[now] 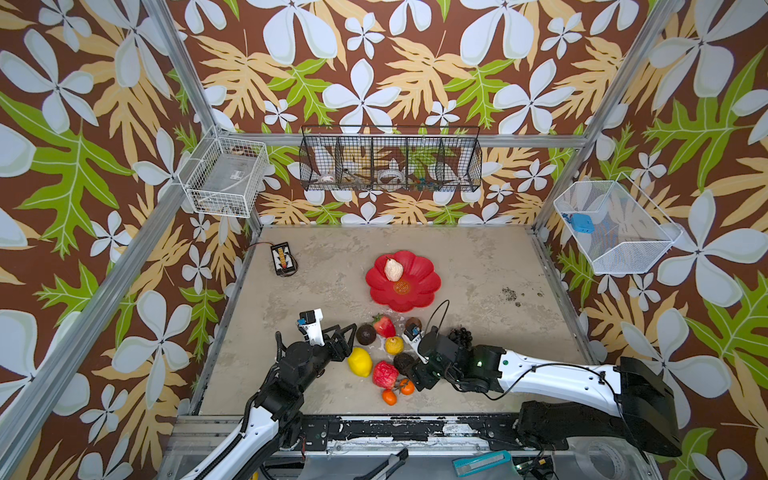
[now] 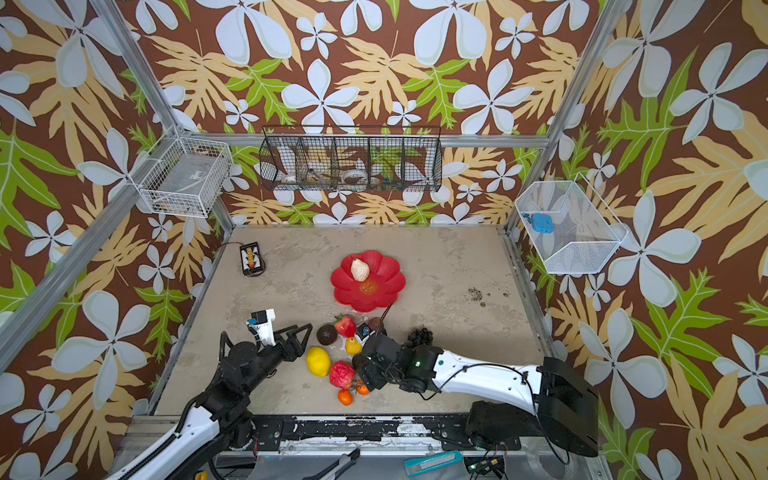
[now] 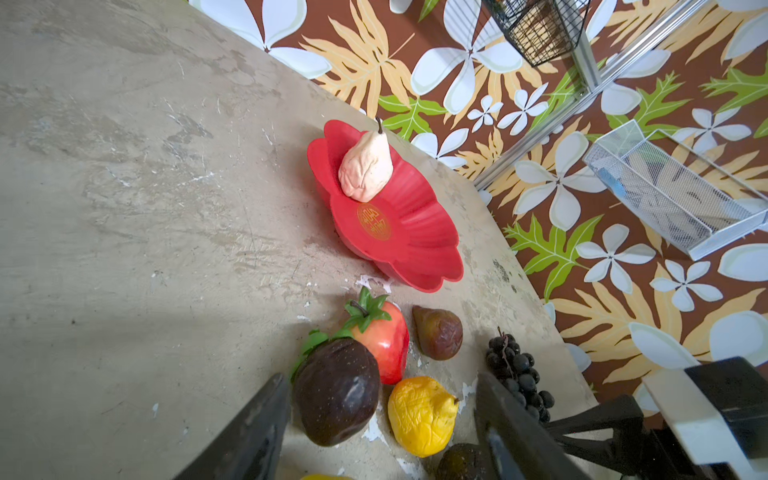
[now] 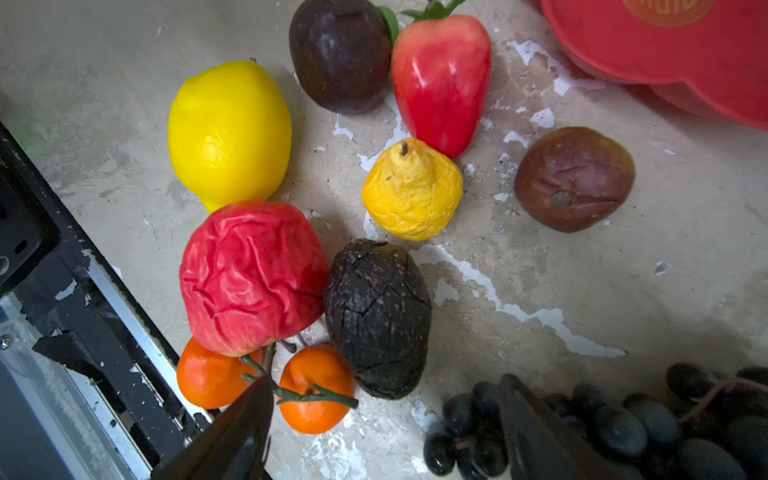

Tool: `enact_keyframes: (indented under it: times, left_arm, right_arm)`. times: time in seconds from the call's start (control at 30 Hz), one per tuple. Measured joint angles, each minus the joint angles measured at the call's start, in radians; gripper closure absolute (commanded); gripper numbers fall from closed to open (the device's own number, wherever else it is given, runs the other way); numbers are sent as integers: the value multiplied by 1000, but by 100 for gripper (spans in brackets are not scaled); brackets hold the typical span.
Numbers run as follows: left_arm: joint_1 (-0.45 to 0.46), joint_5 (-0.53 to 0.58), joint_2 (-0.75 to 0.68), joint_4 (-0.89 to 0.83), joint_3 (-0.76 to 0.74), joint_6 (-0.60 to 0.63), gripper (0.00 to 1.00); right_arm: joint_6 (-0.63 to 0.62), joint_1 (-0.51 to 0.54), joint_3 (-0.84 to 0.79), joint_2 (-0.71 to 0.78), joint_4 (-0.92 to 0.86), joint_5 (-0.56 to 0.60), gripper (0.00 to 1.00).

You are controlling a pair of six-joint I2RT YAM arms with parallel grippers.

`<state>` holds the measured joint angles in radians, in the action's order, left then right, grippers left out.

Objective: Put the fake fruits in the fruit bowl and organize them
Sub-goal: 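Lower the right gripper onto the dark avocado and grasp it while the left withdraws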

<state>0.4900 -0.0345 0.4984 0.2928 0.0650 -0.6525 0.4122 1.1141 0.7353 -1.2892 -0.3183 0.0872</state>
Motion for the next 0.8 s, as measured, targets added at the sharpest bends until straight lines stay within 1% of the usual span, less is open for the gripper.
enact_keyframes:
  times: [0.07, 0.33, 0.57, 0.8]
  left_arm:
    - [0, -4, 0, 11, -10, 7, 23]
    - [0, -75, 29, 101, -42, 48, 23]
    - [0, -101, 56, 134, -42, 55, 19]
    - [0, -105, 59, 152, -42, 55, 19]
  right_arm:
    - [-6, 0, 14, -29, -16, 0, 17]
    - [-24, 0, 58, -131, -41, 12, 24]
    - [-24, -1, 79, -197, -51, 37, 24]
    - [-23, -3, 89, -247, -35, 44, 25]
